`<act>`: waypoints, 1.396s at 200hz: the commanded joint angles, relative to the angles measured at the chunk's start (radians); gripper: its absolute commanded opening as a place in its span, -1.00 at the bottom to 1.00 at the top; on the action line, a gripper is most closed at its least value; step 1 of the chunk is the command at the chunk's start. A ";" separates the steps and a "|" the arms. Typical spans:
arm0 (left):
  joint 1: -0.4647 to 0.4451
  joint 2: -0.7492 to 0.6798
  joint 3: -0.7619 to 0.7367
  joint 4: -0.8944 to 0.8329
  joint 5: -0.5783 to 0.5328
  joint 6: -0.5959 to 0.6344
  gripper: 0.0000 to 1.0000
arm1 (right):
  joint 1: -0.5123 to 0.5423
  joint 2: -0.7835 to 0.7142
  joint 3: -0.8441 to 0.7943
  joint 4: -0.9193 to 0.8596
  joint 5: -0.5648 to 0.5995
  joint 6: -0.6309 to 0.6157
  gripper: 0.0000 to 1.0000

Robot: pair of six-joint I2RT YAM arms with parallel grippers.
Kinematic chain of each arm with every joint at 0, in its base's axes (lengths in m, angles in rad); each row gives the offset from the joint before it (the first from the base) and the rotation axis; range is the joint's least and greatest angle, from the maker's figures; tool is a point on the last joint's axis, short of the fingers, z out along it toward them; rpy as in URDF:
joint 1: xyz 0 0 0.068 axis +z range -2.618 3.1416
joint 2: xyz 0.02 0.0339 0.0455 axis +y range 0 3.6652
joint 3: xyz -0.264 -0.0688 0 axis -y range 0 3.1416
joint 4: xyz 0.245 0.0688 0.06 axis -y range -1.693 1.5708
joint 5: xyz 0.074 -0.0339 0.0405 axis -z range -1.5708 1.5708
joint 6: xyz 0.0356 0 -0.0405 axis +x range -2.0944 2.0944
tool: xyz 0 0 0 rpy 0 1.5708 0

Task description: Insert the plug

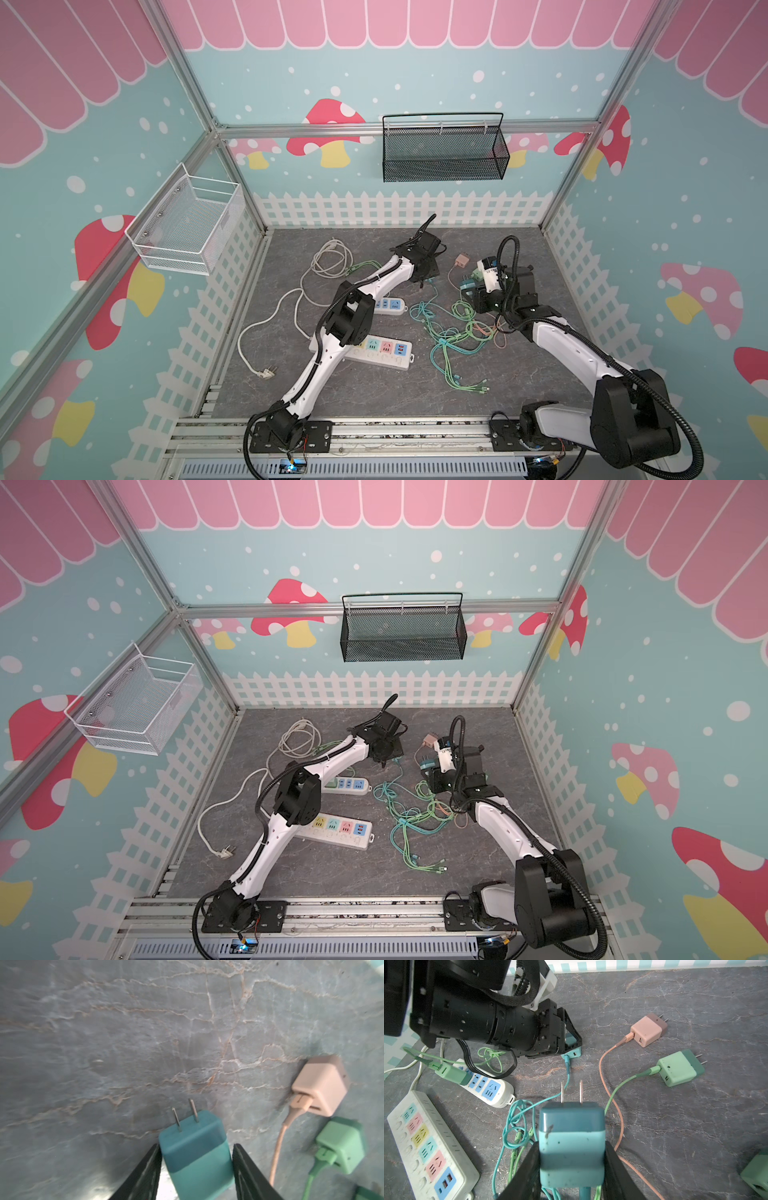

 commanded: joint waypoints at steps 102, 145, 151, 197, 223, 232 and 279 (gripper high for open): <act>0.021 0.005 -0.033 -0.232 -0.028 0.202 0.31 | -0.002 -0.014 -0.021 0.045 -0.028 0.033 -0.58; 0.033 0.039 0.027 -0.241 -0.013 0.172 0.30 | -0.002 -0.021 -0.021 0.039 -0.026 0.032 -0.58; 0.033 0.043 0.036 -0.241 -0.008 0.171 0.29 | -0.002 -0.021 -0.022 0.040 -0.027 0.032 -0.57; 0.033 0.054 0.045 -0.240 0.033 0.181 -0.05 | -0.002 -0.022 -0.019 0.038 -0.028 0.028 -0.57; 0.031 0.034 0.019 -0.241 0.047 0.215 -0.12 | -0.001 -0.016 -0.013 0.035 -0.032 0.027 -0.57; 0.031 0.024 0.003 -0.240 0.047 0.230 -0.15 | -0.001 -0.016 -0.011 0.036 -0.032 0.029 -0.57; 0.029 -0.011 -0.049 -0.241 0.066 0.276 -0.40 | -0.002 -0.015 -0.006 0.038 -0.038 0.039 -0.58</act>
